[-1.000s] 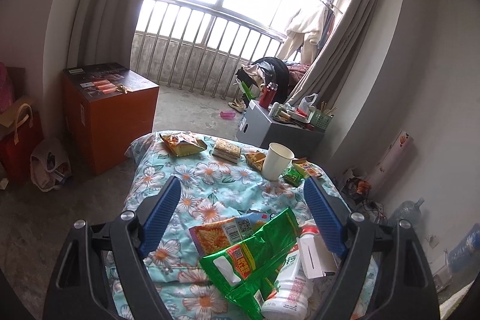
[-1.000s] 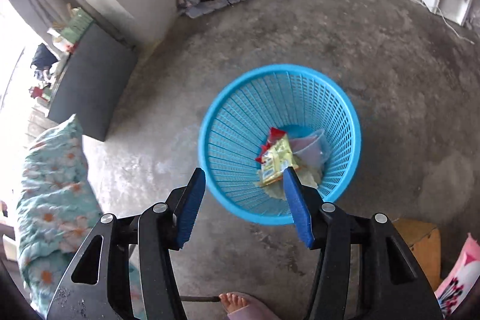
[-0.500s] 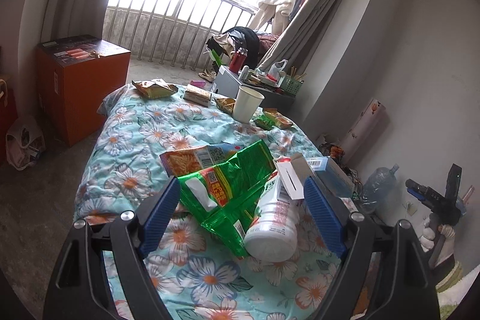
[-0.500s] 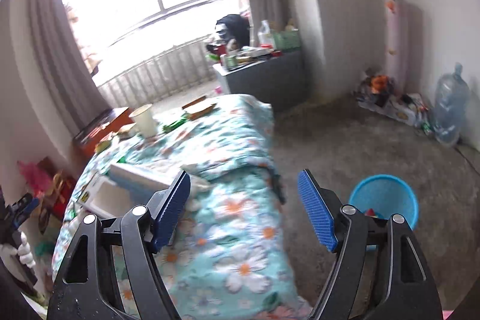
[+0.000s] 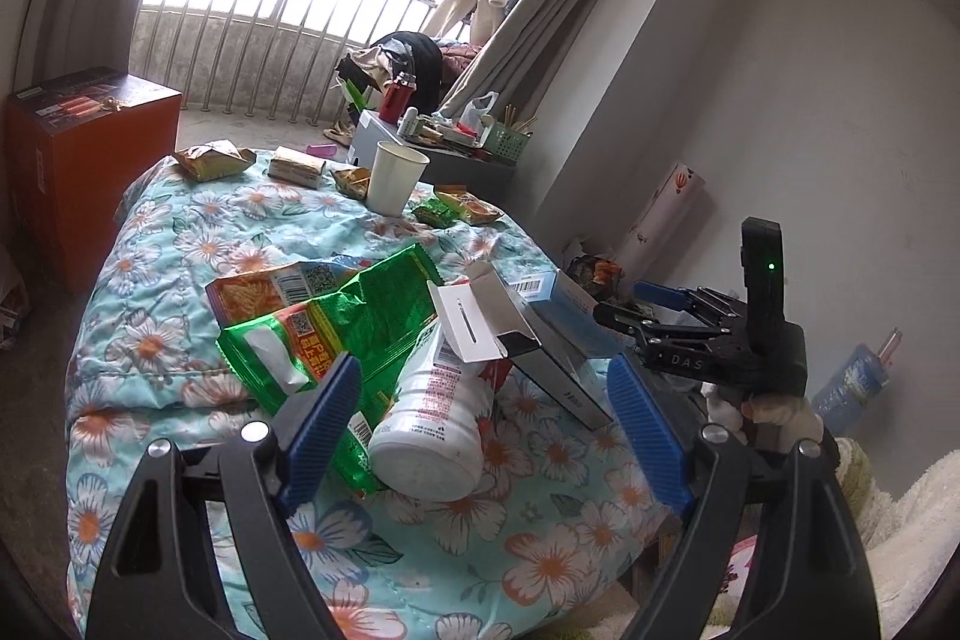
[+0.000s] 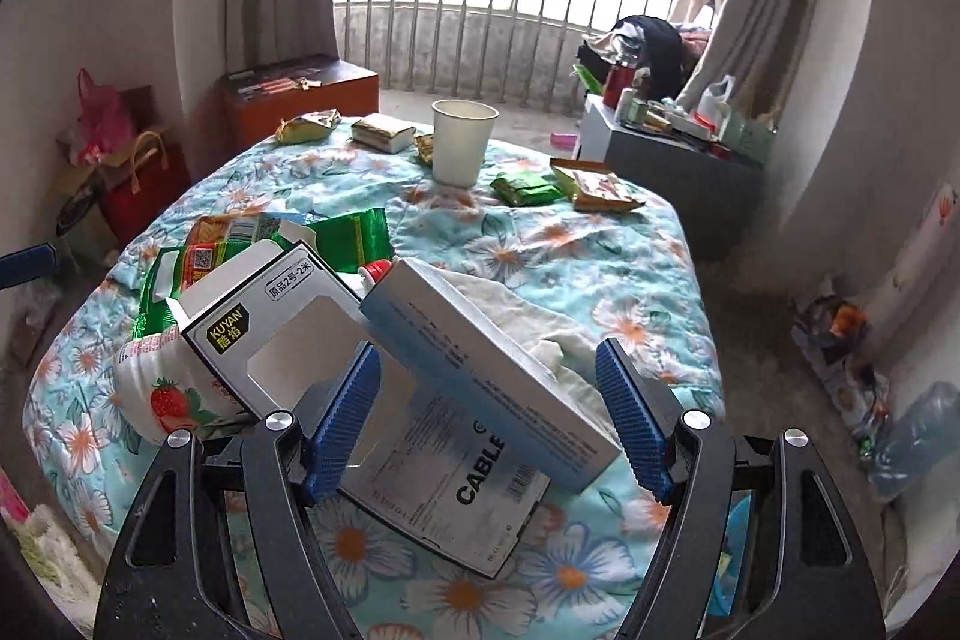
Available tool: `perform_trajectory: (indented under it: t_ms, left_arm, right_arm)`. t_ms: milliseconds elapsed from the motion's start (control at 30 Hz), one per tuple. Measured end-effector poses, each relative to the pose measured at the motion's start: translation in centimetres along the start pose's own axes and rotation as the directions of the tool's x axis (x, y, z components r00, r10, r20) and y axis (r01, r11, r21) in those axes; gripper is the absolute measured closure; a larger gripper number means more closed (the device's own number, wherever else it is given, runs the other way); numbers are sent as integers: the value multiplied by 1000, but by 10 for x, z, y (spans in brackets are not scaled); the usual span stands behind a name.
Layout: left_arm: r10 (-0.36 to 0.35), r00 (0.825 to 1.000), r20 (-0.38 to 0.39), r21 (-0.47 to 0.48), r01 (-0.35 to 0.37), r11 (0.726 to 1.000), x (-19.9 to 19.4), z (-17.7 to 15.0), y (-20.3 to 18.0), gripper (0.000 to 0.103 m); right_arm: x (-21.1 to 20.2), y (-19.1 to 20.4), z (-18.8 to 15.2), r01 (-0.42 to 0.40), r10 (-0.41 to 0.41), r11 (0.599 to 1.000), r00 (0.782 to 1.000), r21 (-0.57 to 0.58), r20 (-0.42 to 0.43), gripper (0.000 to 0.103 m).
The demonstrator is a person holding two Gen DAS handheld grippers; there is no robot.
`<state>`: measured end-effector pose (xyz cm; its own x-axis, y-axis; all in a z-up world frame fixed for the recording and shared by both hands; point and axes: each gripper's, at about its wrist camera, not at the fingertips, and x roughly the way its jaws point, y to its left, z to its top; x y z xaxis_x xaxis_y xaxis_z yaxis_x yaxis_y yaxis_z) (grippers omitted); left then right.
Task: Collect trash
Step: 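Move the right gripper to the bed and grasp the white CABLE box, then grasp the white cloth with the left gripper while the right gripper holds the CABLE box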
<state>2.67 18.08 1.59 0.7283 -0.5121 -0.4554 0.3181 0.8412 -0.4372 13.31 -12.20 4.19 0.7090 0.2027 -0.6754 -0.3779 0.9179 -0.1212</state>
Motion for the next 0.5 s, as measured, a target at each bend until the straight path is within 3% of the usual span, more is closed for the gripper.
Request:
perform_trajectory:
  t_ms: [167,300,500]
  left_arm:
    - [-12,999,-36,-44,10,999,21,34,13,26]
    - [-15,994,-108,-74,7,997,54,57,22,36]
    - [-30,979,-204,-70,16,997,98,73,21,43]
  right_arm:
    - [18,3,6,-48,44,997,997,-56,-64,34]
    - [29,5,8,-36,27,995,994,-93,-101,44]
    - [32,-1,11,-47,38,996,992,-79,-117,58]
